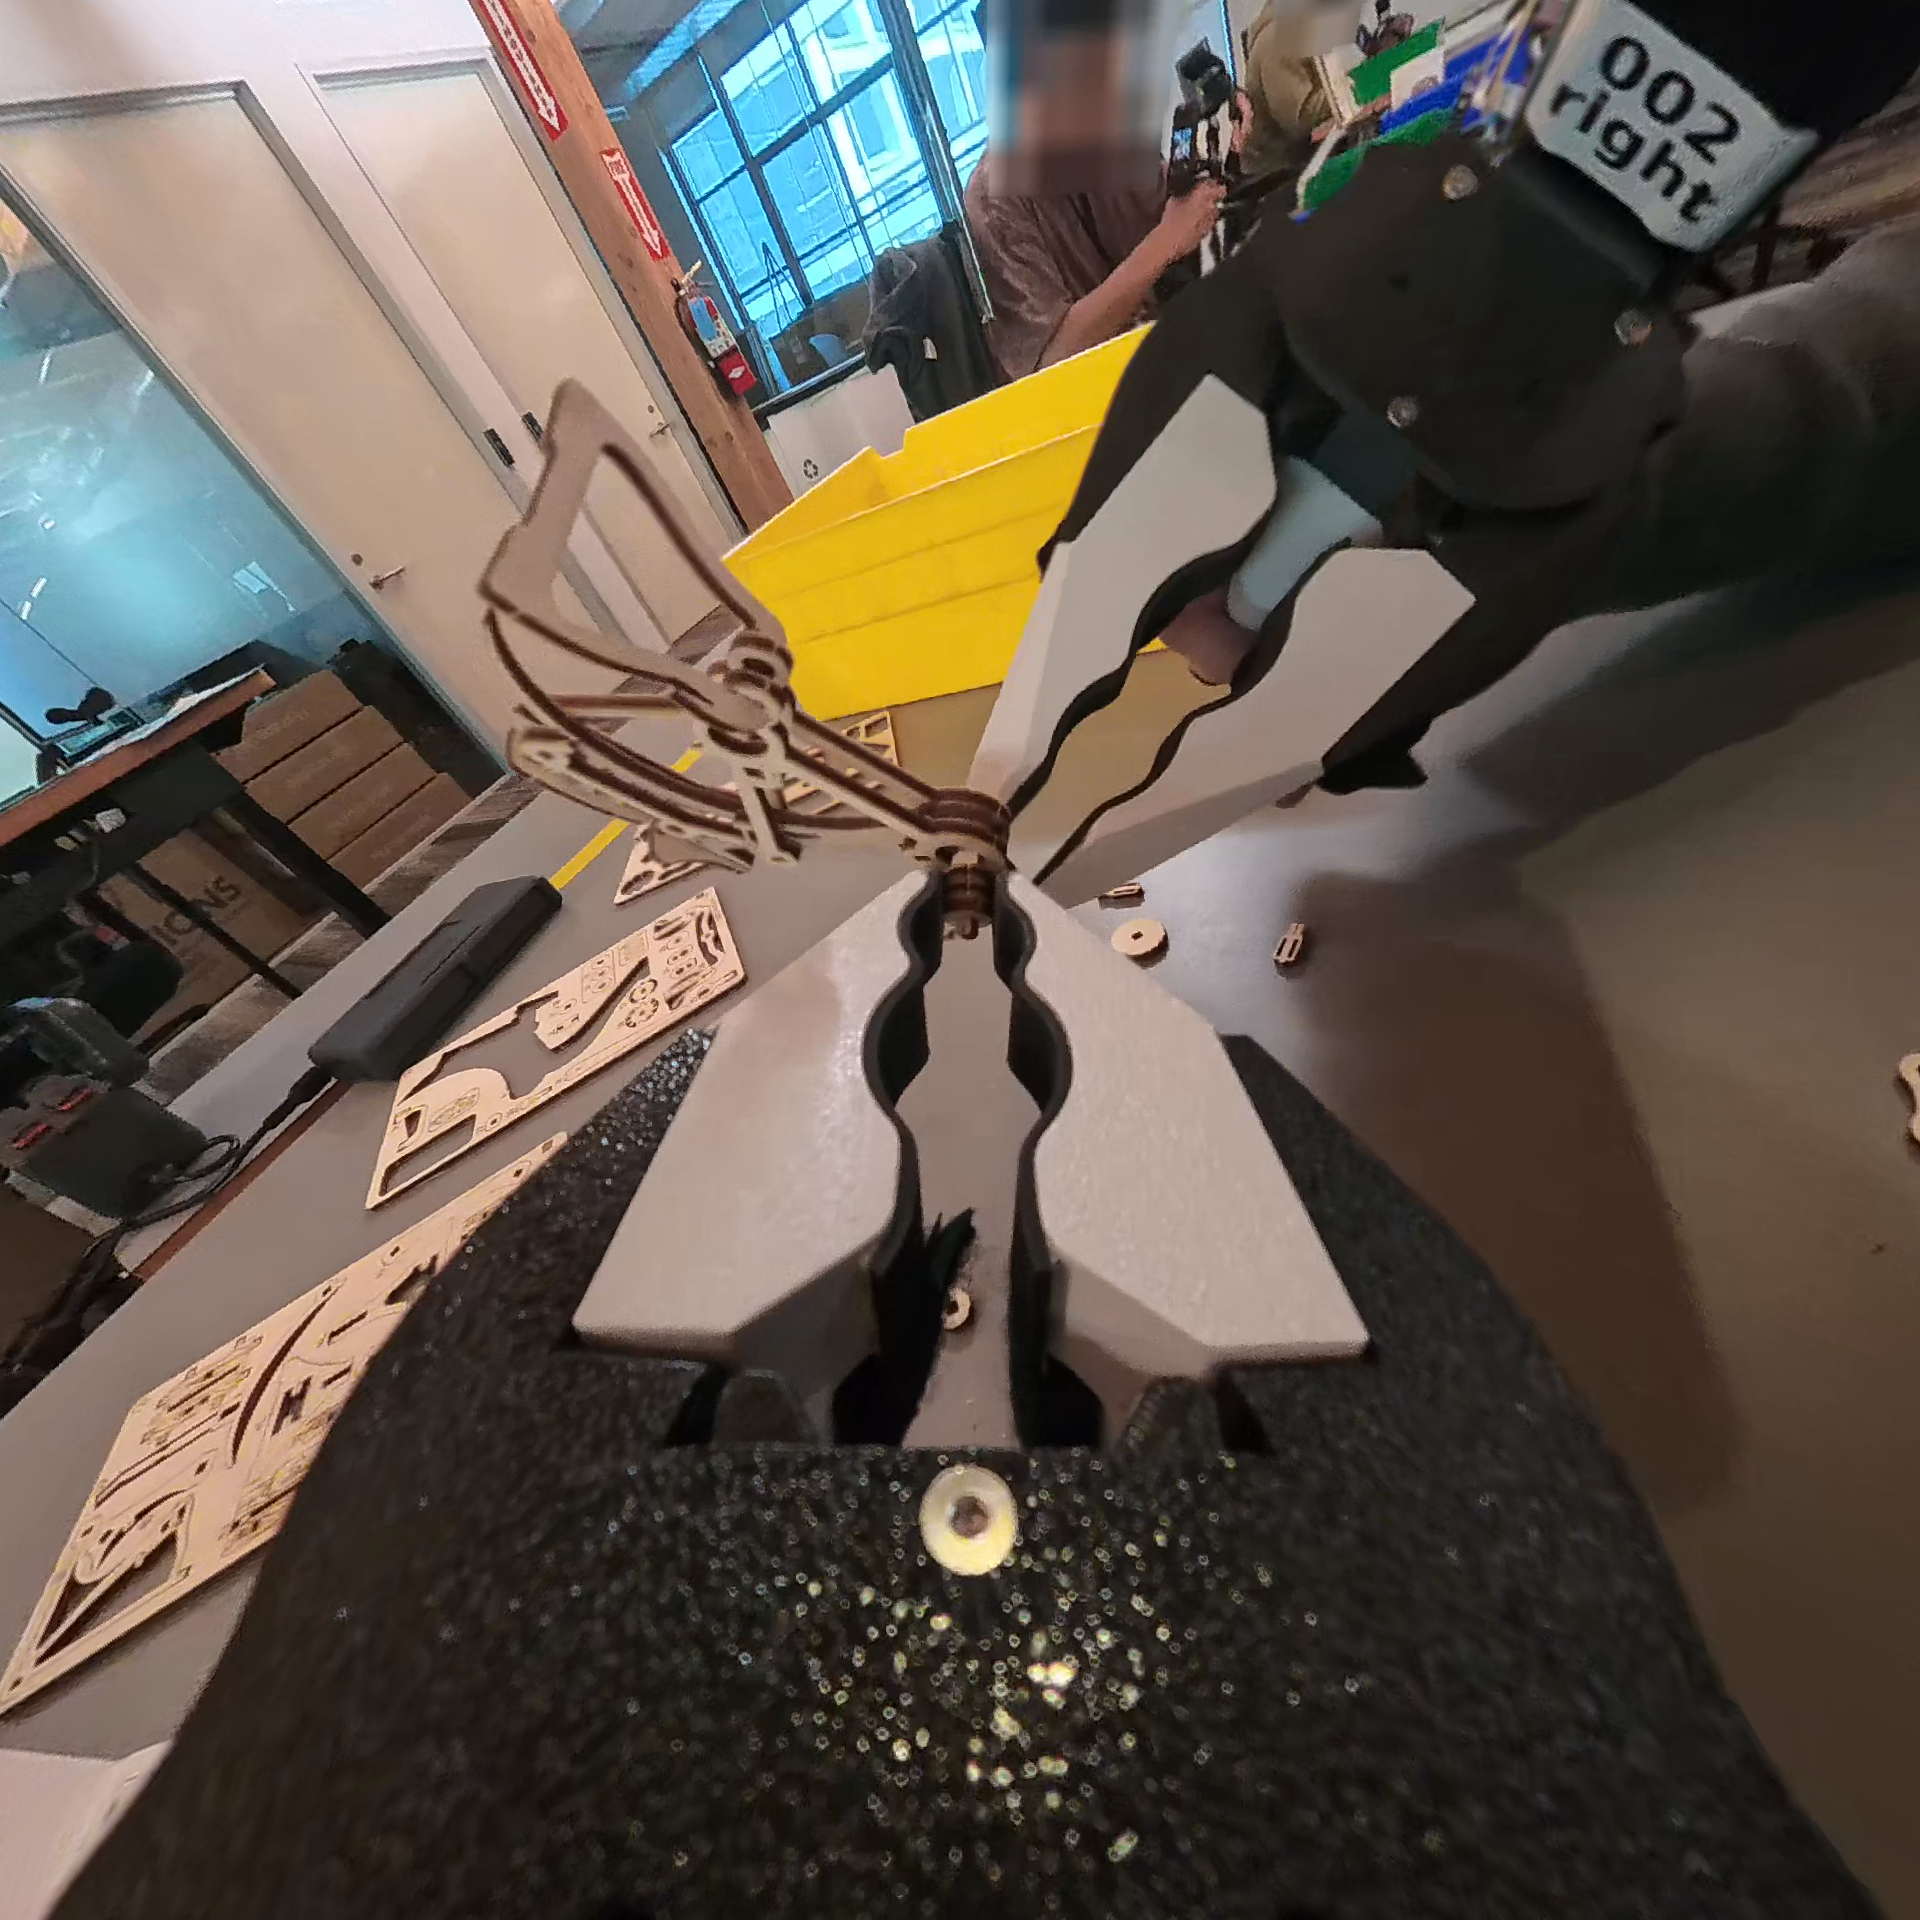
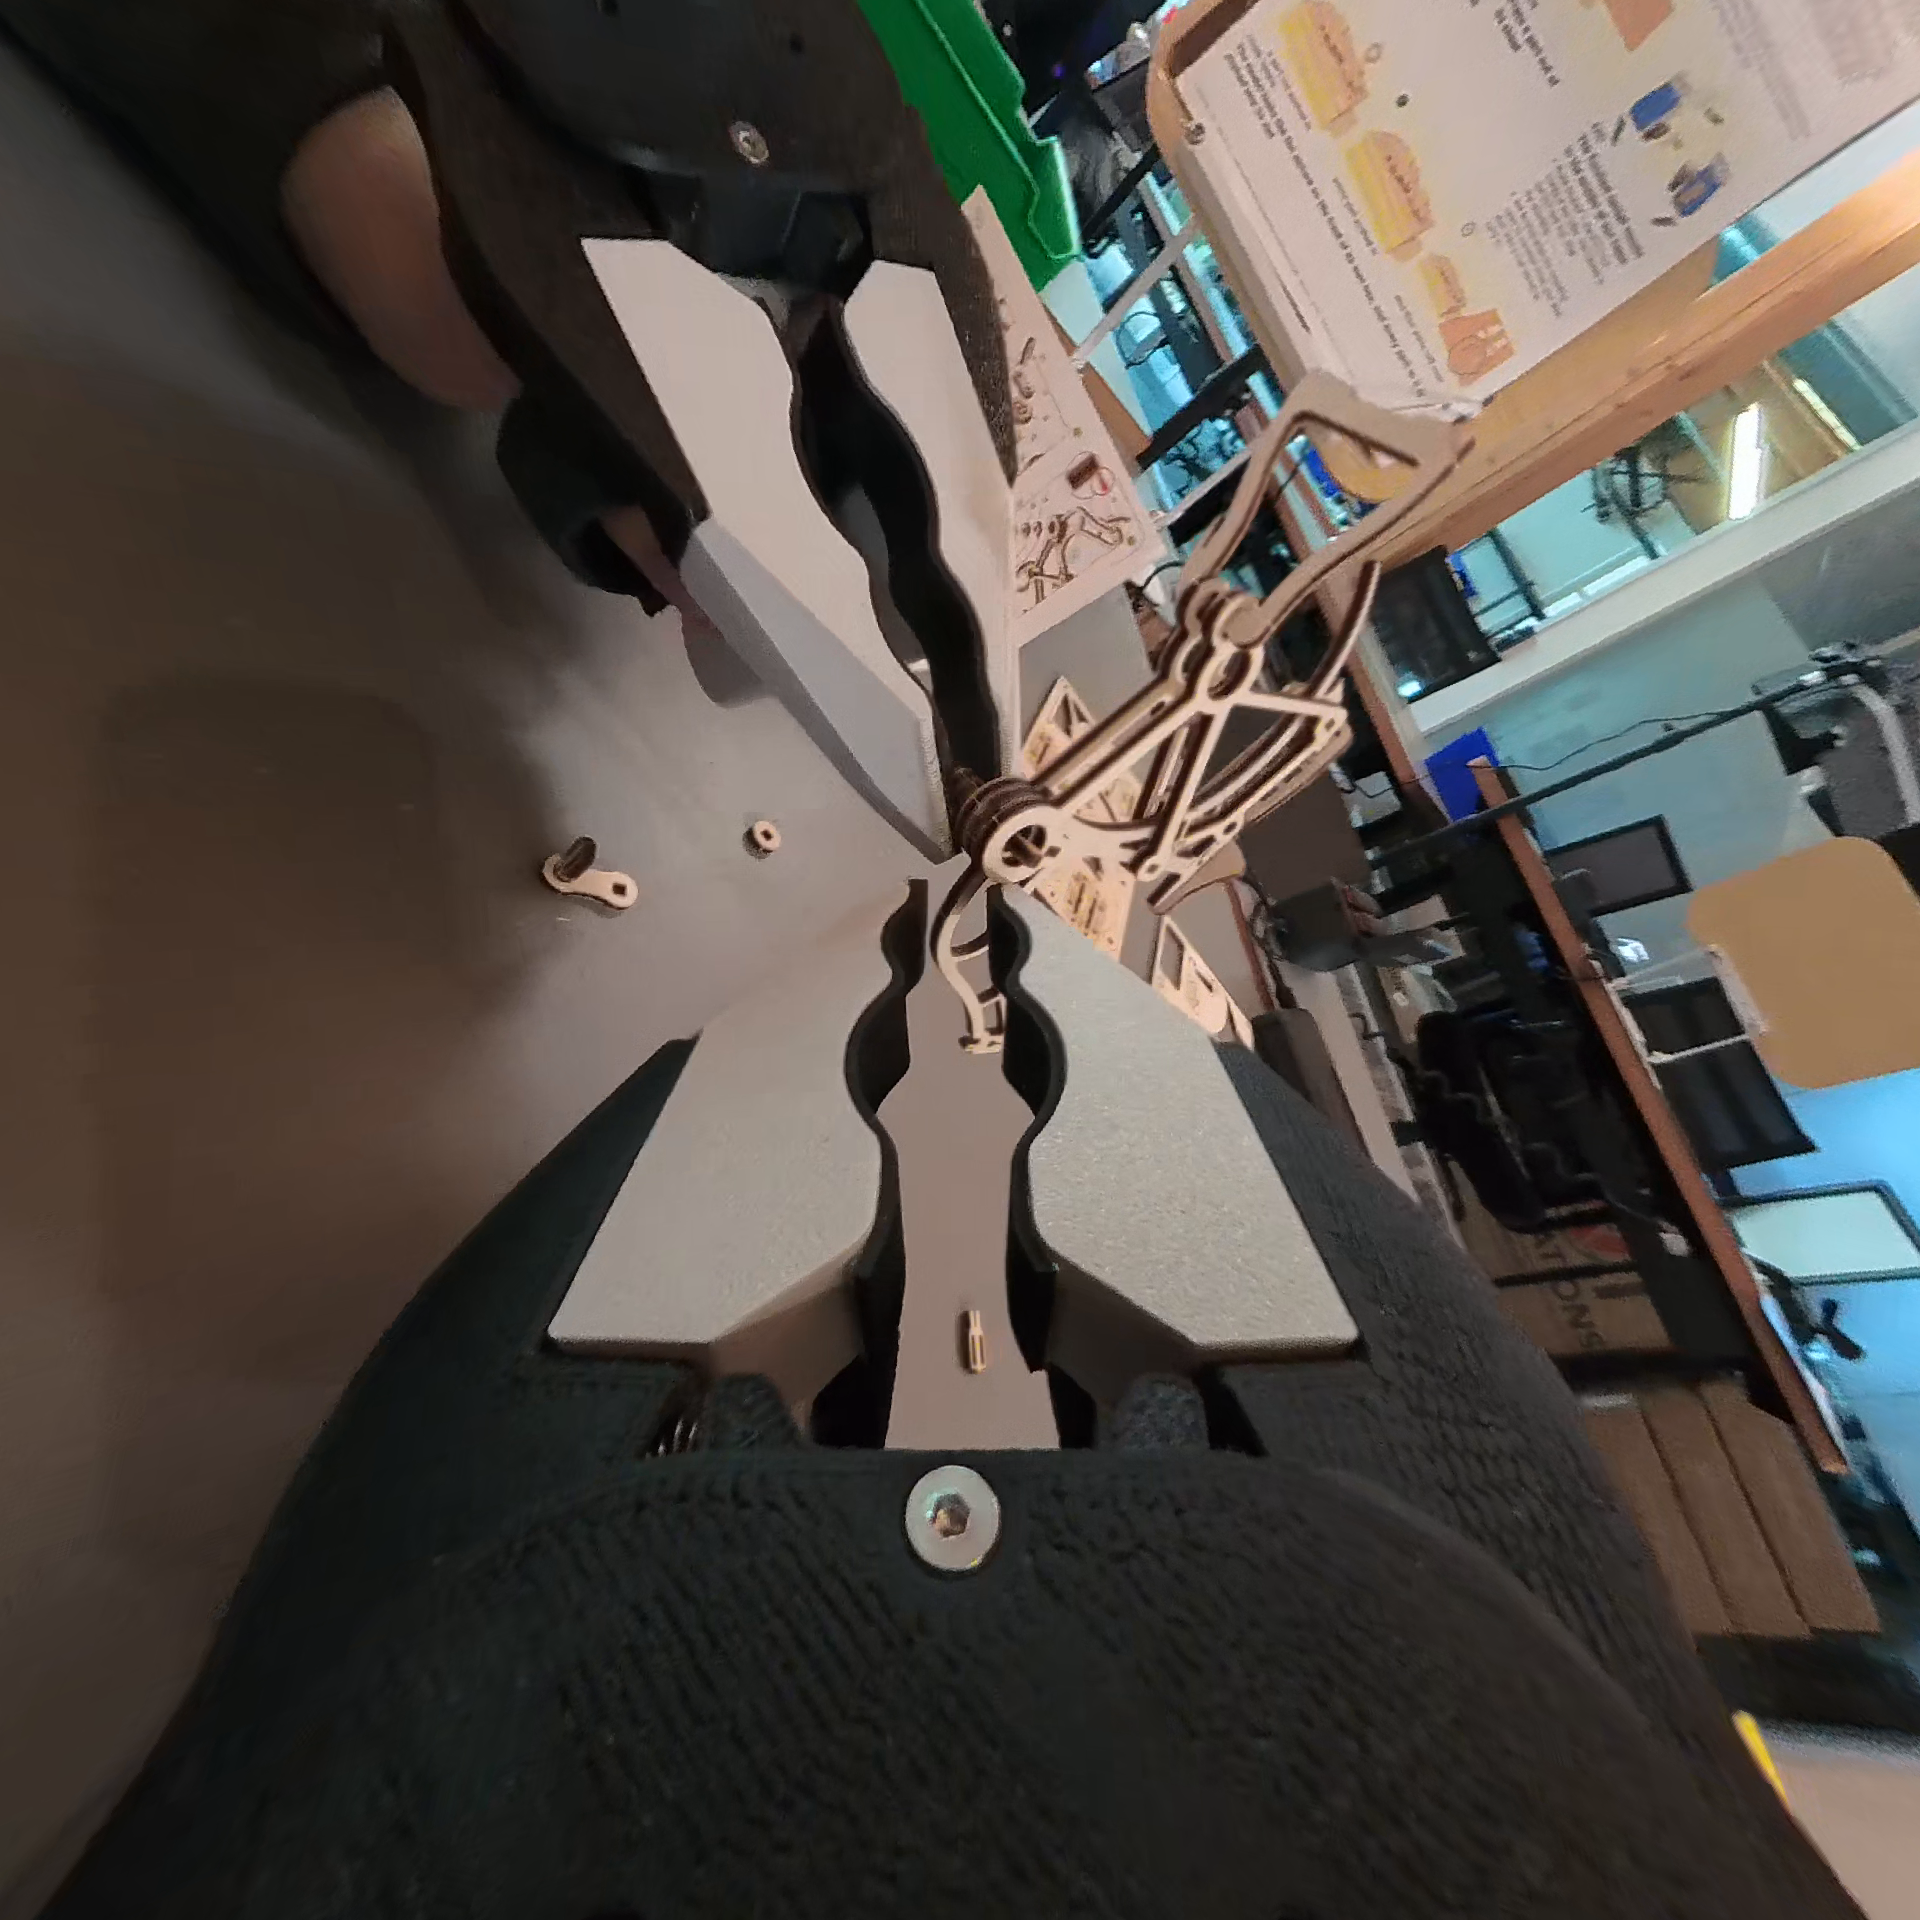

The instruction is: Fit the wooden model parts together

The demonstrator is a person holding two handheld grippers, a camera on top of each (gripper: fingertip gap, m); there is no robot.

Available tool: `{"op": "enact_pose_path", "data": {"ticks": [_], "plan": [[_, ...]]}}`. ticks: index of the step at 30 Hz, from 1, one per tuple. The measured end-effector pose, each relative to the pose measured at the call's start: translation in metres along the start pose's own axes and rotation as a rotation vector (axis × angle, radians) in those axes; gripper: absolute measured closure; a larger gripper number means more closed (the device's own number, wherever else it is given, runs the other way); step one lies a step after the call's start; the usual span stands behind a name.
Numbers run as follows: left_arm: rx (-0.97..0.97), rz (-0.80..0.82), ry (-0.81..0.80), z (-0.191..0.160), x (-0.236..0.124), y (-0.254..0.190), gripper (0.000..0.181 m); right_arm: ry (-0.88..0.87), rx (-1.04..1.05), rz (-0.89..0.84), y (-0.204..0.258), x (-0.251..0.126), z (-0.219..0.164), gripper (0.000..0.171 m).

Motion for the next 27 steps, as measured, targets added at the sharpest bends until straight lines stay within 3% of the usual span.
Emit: {"op": "enact_pose_path", "data": {"ticks": [12,27], "plan": [[-0.023,0.009,-0.021,0.0015,-0.0015,-0.0001,0.175,0.019,-0.072,-0.18,0.0005,0.0032,0.0045,0.17],[0.108,0.095,0.027,-0.0006,-0.005,0.0002,0.174,-0.04,0.114,-0.118,-0.0068,-0.0012,-0.0003,0.17]]}}
Point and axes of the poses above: each gripper's, where its closed fingertips meet, x out along the fingers, z out of its top, y = z × x across the jaws, the point moved 7 cm from there along -x, back along the fingers, and after that the axes turned 6 degrees about y, right-handed, at the moved point
